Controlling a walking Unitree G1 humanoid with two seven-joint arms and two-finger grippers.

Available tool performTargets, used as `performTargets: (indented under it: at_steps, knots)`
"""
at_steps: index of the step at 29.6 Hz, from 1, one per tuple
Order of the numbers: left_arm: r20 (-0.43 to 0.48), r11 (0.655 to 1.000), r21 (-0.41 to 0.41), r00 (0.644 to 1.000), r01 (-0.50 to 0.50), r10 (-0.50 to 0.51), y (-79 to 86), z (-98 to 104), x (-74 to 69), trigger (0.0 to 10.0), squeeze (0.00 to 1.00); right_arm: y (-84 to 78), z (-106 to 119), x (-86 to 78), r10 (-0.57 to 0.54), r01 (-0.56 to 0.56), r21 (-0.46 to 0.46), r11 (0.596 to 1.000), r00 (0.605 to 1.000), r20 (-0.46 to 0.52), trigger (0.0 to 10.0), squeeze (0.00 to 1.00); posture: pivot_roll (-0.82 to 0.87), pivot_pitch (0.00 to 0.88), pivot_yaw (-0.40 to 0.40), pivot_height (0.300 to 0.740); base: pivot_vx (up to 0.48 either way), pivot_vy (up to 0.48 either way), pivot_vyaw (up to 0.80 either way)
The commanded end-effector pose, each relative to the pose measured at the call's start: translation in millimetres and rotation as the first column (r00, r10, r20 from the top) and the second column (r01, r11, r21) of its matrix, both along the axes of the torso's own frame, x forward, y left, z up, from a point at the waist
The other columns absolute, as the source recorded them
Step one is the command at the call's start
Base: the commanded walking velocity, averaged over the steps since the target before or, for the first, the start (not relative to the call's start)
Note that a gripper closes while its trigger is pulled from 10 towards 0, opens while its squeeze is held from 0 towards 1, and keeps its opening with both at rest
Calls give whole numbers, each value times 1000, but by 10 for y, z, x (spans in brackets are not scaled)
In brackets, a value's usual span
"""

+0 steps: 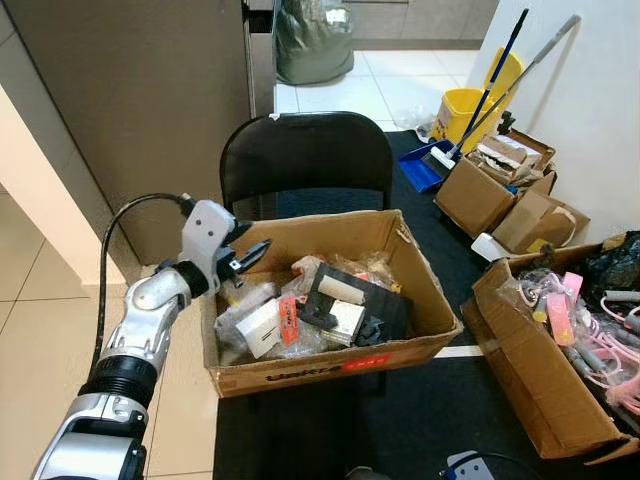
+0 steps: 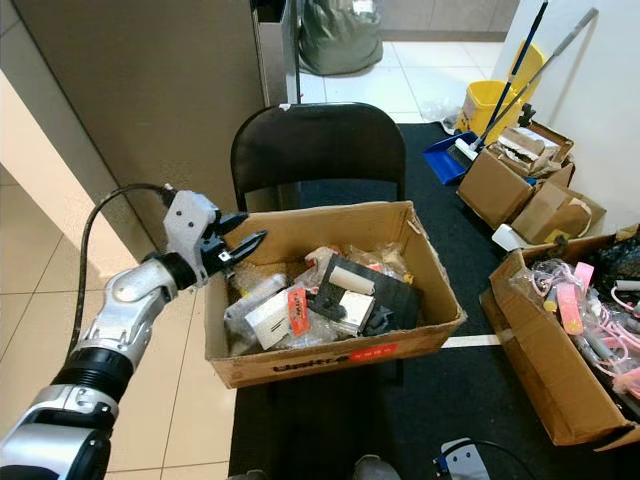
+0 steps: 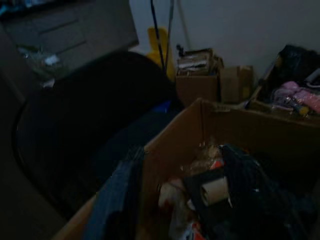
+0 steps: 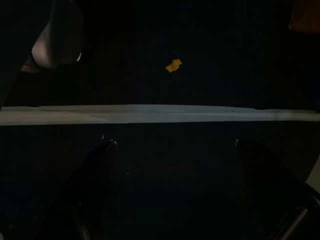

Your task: Picking trash to rubbish bin

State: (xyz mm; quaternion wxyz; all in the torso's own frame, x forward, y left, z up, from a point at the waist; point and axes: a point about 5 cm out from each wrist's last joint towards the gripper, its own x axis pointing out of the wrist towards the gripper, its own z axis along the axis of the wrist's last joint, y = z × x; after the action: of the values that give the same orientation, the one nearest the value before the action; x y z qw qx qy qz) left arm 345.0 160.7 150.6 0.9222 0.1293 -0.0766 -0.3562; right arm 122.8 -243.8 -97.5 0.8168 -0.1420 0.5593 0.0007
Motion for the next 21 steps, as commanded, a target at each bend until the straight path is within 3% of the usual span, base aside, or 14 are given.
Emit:
performTargets:
  at_steps: [1,2,3,4,5,6,7,12,16,21]
  knots:
    - [-20,999,-25,1000,20,-20,-40,-32,-32,10000,1000,15,-26,-70,-8,8,2,1000,1000,-21,10000,0,-1,134,2,740,0,0,0]
    - [-20,999,-25,1000,20,-20,-40,-32,-32,10000,1000,15,-26,-70,-8,8,2,1000,1000,-21,10000,0,-1,134,2,740,0,0,0]
    - [-28,997,-60,998,50,-51,-85,19,-42,10000,816,25,-31,-76,-9,9,3,1000,1000,-22,10000,0,-1,134,2,740,0,0,0]
    - [-27,991,-83,994,102,-104,-142,70,-76,10000,0,35,-34,-80,-9,9,3,1000,1000,-23,10000,0,-1,134,2,740,0,0,0]
    - [-27,991,-83,994,102,-104,-142,70,-76,10000,0,35,-34,-80,-9,9,3,1000,1000,-23,10000,0,-1,134,2,740,0,0,0]
    - [-36,975,-122,980,188,-194,-234,124,-152,10000,0,63,-41,-77,-9,9,6,1000,1000,-24,10000,0,-1,134,2,740,0,0,0]
    - [-61,970,-143,976,199,-209,-256,117,-171,10000,0,78,-43,-70,-9,9,7,1000,1000,-23,10000,0,-1,134,2,740,0,0,0]
    - [-108,970,-168,974,178,-198,-285,80,-163,10000,0,115,-42,-35,-7,7,12,1000,1000,-18,10000,0,-3,134,9,740,0,0,0]
    - [-141,976,-153,974,157,-179,-361,-51,-197,10000,0,241,-38,72,4,-4,26,1000,1000,-4,10000,0,0,134,8,740,-317,0,0]
    - [-159,977,-152,972,151,-175,-347,-73,-215,10000,0,286,-41,95,8,-8,29,1000,1000,-2,10000,0,0,134,8,740,-265,0,0]
